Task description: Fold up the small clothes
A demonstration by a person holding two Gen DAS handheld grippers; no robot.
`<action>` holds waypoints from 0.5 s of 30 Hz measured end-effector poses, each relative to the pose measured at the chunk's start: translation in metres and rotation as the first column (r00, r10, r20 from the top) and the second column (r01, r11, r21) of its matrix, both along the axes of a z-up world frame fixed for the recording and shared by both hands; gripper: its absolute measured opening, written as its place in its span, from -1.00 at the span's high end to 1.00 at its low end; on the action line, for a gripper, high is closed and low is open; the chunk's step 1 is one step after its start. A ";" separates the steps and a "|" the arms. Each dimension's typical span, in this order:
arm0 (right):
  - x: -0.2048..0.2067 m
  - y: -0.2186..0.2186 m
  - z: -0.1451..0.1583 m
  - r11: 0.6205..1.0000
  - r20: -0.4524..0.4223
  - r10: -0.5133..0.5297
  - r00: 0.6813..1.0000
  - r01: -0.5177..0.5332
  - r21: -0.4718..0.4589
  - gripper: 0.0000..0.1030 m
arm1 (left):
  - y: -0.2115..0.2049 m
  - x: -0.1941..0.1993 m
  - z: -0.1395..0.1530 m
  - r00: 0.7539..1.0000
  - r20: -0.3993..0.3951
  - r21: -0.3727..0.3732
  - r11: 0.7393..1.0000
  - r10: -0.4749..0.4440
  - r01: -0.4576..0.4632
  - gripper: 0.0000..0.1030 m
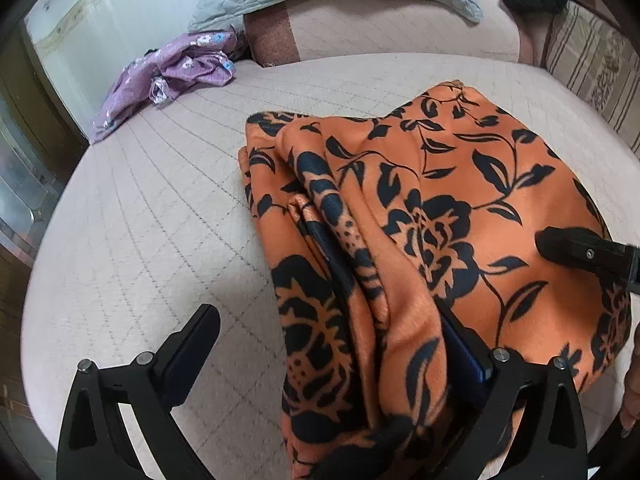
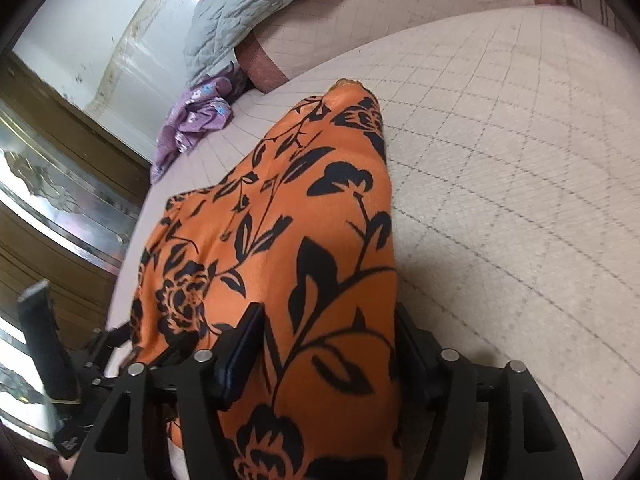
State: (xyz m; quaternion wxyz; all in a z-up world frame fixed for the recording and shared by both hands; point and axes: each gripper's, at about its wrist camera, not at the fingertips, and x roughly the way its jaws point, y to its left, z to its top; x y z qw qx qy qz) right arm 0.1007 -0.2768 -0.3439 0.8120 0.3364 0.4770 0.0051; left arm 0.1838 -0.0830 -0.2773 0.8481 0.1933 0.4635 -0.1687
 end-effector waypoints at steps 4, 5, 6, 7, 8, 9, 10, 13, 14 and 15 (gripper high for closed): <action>-0.020 -0.003 0.027 0.993 0.011 -0.014 1.000 0.016 -0.113 -0.42 | 0.002 -0.034 0.035 0.992 0.123 0.018 1.000 -0.010 0.008 -0.96; -0.029 -0.006 0.035 0.989 0.029 -0.035 0.999 0.039 -0.140 -0.42 | 0.004 -0.044 0.046 0.988 0.156 0.010 1.000 -0.004 0.002 -0.96; -0.038 -0.008 0.042 0.986 0.048 -0.052 0.998 0.059 -0.159 -0.42 | 0.007 -0.053 0.059 0.983 0.181 -0.005 1.000 0.007 -0.007 -0.96; -0.046 -0.009 0.048 0.983 0.063 -0.062 0.996 0.072 -0.171 -0.42 | 0.010 -0.060 0.070 0.980 0.199 -0.022 1.000 0.021 -0.017 -0.96; -0.056 -0.012 0.058 0.980 0.082 -0.072 0.994 0.086 -0.181 -0.42 | 0.014 -0.066 0.084 0.974 0.225 -0.039 0.999 0.039 -0.031 -0.96; -0.064 -0.012 0.066 0.978 0.100 -0.079 0.992 0.097 -0.186 -0.42 | 0.019 -0.076 0.102 0.962 0.267 -0.062 0.997 0.062 -0.047 -0.96; -0.073 -0.012 0.078 0.974 0.132 -0.086 0.988 0.111 -0.199 -0.42 | 0.023 -0.082 0.115 0.953 0.293 -0.077 0.996 0.075 -0.054 -0.96; -0.095 -0.007 0.111 0.961 0.210 -0.080 0.975 0.131 -0.242 -0.42 | 0.032 -0.097 0.150 0.931 0.348 -0.112 0.991 0.111 -0.076 -0.96; -0.101 -0.005 0.122 0.957 0.232 -0.076 0.970 0.136 -0.255 -0.42 | 0.032 -0.101 0.157 0.926 0.359 -0.117 0.990 0.117 -0.080 -0.96; -0.107 -0.002 0.135 0.953 0.257 -0.068 0.964 0.139 -0.269 -0.42 | 0.034 -0.107 0.168 0.917 0.379 -0.119 0.989 0.123 -0.084 -0.96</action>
